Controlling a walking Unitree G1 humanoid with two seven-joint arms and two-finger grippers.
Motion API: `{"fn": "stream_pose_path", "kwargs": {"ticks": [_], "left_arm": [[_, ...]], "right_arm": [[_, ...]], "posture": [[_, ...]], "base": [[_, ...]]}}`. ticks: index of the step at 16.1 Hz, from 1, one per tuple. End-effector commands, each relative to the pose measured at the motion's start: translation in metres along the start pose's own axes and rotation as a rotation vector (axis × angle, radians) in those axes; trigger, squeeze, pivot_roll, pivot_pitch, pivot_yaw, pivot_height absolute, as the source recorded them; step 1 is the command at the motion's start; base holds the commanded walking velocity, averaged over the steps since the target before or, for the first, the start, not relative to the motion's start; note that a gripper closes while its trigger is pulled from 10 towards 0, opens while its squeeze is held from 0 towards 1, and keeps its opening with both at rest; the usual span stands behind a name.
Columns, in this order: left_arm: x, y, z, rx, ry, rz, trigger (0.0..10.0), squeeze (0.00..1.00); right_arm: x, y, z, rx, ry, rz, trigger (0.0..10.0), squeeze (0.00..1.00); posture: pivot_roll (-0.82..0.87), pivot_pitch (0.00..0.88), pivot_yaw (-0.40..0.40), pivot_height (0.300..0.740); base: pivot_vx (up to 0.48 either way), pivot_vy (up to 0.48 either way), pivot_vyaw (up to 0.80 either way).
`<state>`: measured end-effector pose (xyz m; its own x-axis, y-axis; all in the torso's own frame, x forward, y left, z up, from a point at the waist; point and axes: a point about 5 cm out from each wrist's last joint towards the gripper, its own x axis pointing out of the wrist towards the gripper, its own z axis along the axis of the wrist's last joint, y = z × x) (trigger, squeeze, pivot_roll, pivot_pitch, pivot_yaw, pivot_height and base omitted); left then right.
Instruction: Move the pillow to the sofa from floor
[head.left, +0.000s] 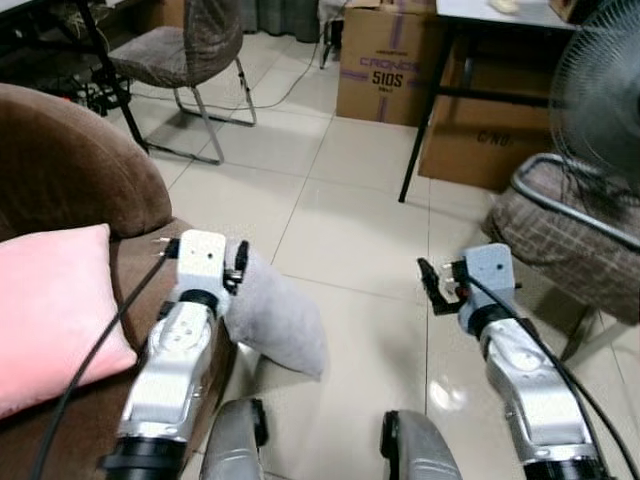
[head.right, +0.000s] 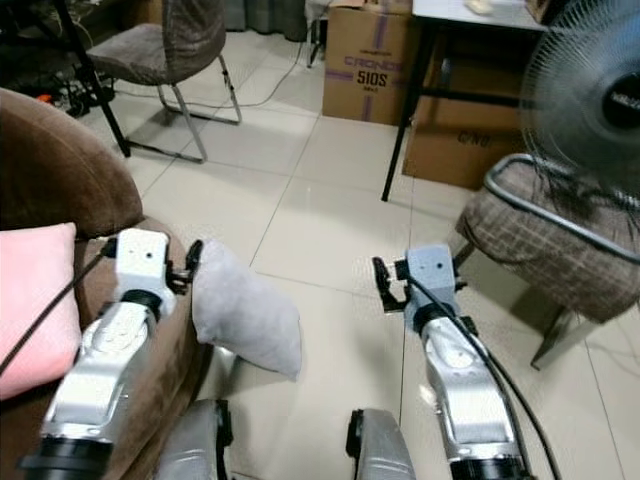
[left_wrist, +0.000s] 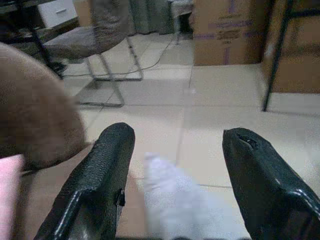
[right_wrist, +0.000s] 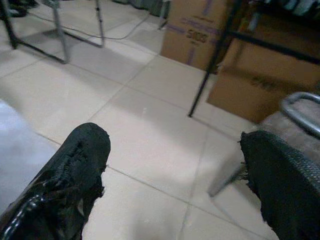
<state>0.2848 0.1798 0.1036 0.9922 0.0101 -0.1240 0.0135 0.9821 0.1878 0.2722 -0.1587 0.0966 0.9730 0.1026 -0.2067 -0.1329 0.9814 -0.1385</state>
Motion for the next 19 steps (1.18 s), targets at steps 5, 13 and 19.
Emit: {"fn": "stream_pose_path", "kwargs": {"ticks": [5,13,19], "left_arm": [[0.0026,-0.0026,0.0048,-0.004,-0.011,-0.008,10.0,0.00],[0.0046,-0.0026,0.0065,-0.010,-0.014,-0.009,10.0,0.00],[0.0053,-0.0035,0.0069,-0.012,-0.017,-0.011,10.0,0.00]], "right_arm": [[0.0009,-0.0037,0.0012,-0.002,-0.001,-0.006,10.0,0.00],[0.0030,-0.0047,0.0025,-0.003,-0.002,-0.011,10.0,0.00],[0.0038,-0.0056,0.0033,-0.005,-0.005,-0.013,10.0,0.00]], "posture": [[-0.03,0.000,-0.005,0.602],[-0.03,0.000,-0.008,0.602],[-0.03,0.000,-0.006,0.602]], "base": [[0.293,0.000,0.00],[0.335,0.000,0.00],[0.383,0.000,0.00]]}}
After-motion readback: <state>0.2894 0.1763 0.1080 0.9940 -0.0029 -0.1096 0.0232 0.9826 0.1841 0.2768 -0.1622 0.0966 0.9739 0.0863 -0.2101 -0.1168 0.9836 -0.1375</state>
